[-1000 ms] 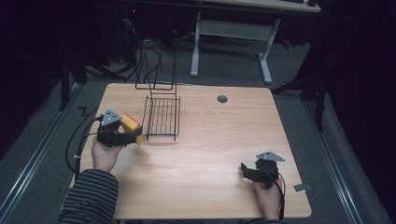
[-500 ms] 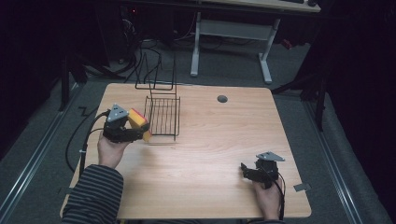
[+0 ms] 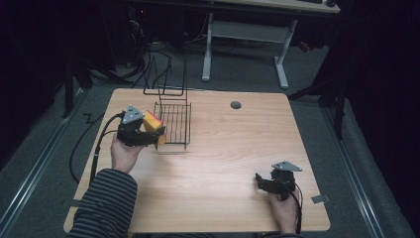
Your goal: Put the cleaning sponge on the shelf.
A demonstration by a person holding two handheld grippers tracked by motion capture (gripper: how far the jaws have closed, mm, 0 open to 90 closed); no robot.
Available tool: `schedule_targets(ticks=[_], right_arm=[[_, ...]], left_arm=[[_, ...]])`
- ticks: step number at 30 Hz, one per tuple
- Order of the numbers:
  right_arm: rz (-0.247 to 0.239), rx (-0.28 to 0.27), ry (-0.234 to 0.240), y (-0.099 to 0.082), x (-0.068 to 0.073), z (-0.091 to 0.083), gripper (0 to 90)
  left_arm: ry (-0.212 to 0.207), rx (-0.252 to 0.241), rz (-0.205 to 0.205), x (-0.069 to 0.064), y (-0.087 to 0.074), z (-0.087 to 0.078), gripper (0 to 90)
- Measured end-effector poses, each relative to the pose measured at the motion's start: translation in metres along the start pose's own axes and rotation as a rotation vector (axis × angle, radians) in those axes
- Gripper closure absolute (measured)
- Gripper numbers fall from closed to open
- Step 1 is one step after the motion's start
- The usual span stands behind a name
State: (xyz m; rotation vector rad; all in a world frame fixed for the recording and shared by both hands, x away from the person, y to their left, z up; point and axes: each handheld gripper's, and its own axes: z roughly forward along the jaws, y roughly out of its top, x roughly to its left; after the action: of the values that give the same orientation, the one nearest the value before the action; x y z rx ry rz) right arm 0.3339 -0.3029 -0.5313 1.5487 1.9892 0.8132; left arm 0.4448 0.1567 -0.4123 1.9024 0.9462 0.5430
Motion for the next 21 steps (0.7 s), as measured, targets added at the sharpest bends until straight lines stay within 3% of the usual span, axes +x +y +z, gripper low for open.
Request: schedule_targets(ticks=[6,21], right_arm=[[0.000,0.000,0.000,0.000,0.000,0.000,18.4],[0.000,0.000,0.000,0.000,0.000,0.000,18.4]], left_arm=[[-0.010,-0.005,0.003,-0.003,0.004,0.009,22.6],[0.015,0.015,0.026,-0.004,0.009,0.030,22.6]])
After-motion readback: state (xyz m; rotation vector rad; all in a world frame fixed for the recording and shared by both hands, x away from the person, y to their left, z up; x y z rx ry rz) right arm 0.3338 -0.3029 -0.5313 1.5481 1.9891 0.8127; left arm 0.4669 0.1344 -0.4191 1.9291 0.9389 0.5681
